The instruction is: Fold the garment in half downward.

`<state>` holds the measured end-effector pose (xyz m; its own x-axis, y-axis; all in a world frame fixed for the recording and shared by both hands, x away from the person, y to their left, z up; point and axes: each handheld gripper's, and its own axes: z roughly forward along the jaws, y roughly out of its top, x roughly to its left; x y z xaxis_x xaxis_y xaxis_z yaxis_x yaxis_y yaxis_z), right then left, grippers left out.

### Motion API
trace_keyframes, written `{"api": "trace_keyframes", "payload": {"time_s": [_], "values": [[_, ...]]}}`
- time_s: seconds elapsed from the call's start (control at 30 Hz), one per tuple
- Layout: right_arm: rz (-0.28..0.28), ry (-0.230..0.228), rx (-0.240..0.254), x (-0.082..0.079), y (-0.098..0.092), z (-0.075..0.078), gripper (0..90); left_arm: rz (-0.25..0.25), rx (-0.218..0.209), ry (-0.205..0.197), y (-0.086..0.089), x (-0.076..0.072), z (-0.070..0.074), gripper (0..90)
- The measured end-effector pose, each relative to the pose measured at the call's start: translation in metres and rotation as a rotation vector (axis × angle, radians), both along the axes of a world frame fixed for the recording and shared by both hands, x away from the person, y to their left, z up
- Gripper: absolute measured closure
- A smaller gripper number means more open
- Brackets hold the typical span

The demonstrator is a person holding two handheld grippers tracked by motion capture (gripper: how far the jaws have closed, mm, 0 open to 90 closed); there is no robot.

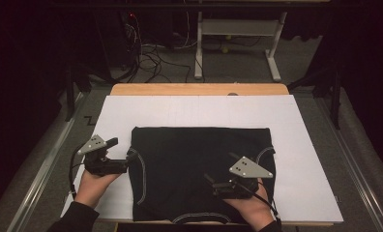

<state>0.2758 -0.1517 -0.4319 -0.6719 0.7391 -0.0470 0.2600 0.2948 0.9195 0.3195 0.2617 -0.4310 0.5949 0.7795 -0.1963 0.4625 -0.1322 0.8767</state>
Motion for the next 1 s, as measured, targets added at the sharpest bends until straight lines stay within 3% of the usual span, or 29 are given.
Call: {"api": "trace_keyframes", "payload": {"time_s": [0.27,0.4,0.73,1.0], "values": [[0.026,0.005,0.036,-0.008,0.009,0.002,0.2,-0.001,0.017,0.01,-0.005,0.02,0.003,0.0],[0.039,0.011,0.019,-0.009,0.014,-0.001,0.2,-0.003,-0.011,0.045,-0.006,0.034,0.001,0.0],[0.093,0.044,0.014,-0.01,0.034,-0.01,0.2,-0.009,0.012,0.036,-0.013,0.054,0.007,0.0],[0.126,0.055,0.013,-0.012,0.051,-0.011,0.2,-0.009,0.023,0.03,-0.015,0.061,0.017,0.0]]}}
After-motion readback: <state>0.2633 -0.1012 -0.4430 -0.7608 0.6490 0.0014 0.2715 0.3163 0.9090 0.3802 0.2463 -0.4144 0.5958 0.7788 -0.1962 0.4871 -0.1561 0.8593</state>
